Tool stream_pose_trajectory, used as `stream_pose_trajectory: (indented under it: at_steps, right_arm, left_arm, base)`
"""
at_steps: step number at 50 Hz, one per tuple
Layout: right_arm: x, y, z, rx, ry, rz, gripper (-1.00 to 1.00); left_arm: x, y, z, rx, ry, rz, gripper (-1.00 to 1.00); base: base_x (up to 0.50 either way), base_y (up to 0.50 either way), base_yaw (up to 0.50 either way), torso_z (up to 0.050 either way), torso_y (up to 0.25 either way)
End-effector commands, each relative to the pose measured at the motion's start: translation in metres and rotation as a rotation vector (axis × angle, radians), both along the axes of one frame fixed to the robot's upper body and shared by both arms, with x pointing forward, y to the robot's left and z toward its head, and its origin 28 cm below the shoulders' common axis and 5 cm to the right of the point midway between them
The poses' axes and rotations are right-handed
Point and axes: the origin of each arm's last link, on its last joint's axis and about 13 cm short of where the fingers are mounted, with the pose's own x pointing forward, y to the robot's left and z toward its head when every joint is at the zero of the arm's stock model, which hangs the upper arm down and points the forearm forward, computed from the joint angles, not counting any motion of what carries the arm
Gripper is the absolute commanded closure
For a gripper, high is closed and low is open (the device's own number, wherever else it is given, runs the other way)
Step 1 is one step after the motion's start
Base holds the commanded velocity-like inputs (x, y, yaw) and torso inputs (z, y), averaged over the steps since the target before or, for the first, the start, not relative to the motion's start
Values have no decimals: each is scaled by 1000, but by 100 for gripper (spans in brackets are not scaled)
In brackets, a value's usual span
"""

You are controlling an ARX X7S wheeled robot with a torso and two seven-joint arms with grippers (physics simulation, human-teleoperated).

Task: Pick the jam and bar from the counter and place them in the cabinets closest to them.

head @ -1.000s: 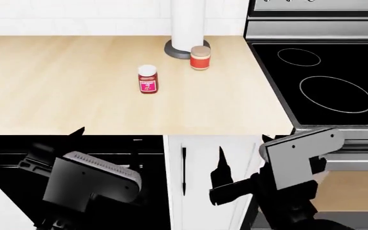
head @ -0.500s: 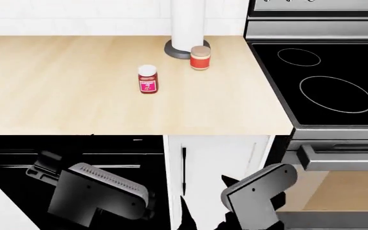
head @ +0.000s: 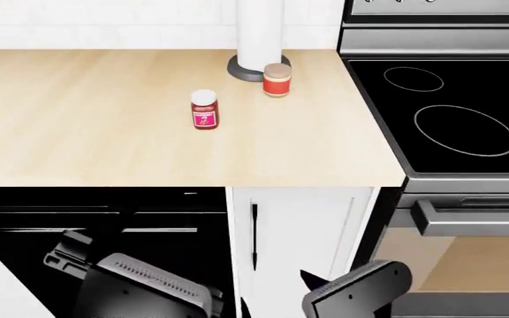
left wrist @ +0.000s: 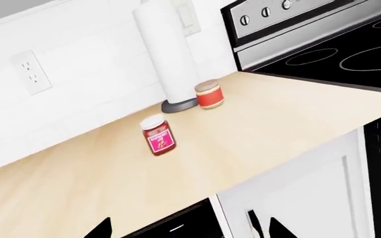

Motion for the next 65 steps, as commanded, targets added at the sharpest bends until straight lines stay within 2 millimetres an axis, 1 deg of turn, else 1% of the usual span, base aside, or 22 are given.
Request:
stream_pose_trajectory:
  at_steps: [1,3,5,8,11,13,22,26,30,33,42,49,52,57,65]
  right_arm:
    - [27,0,-27,71,-44,-341,-100]
    - [42,-7,-42,-7,-154,-507,-100]
    - [49,-8,-55,4,-140,-562,-100]
    - [56,-9,-66,25,-146,-645,-100]
    - [53,-6,-71,41,-188,-657,-100]
    - [49,-3,-71,55,-208,-638,-100]
    - [33,6,-71,77,-190,-573,-100]
    - [28,9,-70,88,-185,-516,-100]
    - [21,13,-70,126,-162,-399,-100]
    - [15,14,-68,149,-149,-325,-100]
    - [4,13,-62,162,-65,-200,-100]
    - [3,5,-54,189,-57,-217,-100]
    - [3,3,-52,194,-62,-236,-100]
    - [-4,3,-54,190,-49,-234,-100]
    - [-8,2,-55,189,-52,-223,-100]
  left_arm:
    - [6,2,-14,-107,-13,53,-100]
    - [16,2,-18,-162,-46,96,-100]
    - [28,3,-26,-230,-36,133,-100]
    - [40,4,-44,-264,2,166,-100]
    - [42,3,-56,-281,26,171,-100]
    - [41,2,-59,-280,34,170,-100]
    - [36,-3,-59,-258,36,149,-100]
    - [33,-3,-58,-248,36,140,-100]
    - [27,-5,-56,-240,32,125,-100]
    - [19,-7,-55,-236,27,104,-100]
    - [-9,-13,-54,-233,11,40,-100]
    - [-27,-15,-54,-248,-26,23,-100]
    - [-31,-13,-53,-256,-41,34,-100]
    - [-38,-12,-51,-246,-74,46,-100]
    - [-43,-12,-49,-246,-90,45,-100]
  base:
    - [0,0,0,0,0]
    - [0,0,0,0,0]
    - [0,0,0,0,0]
    - [0,0,0,0,0]
    - [0,0,0,0,0]
    - [0,0,0,0,0]
    - [0,0,0,0,0]
    - [0,0,0,0,0]
    - [0,0,0,0,0]
    - [0,0,0,0,0]
    - [0,0,0,0,0]
    - [0,0,0,0,0]
    - [0,0,0,0,0]
    - [0,0,0,0,0]
    - [0,0,0,0,0]
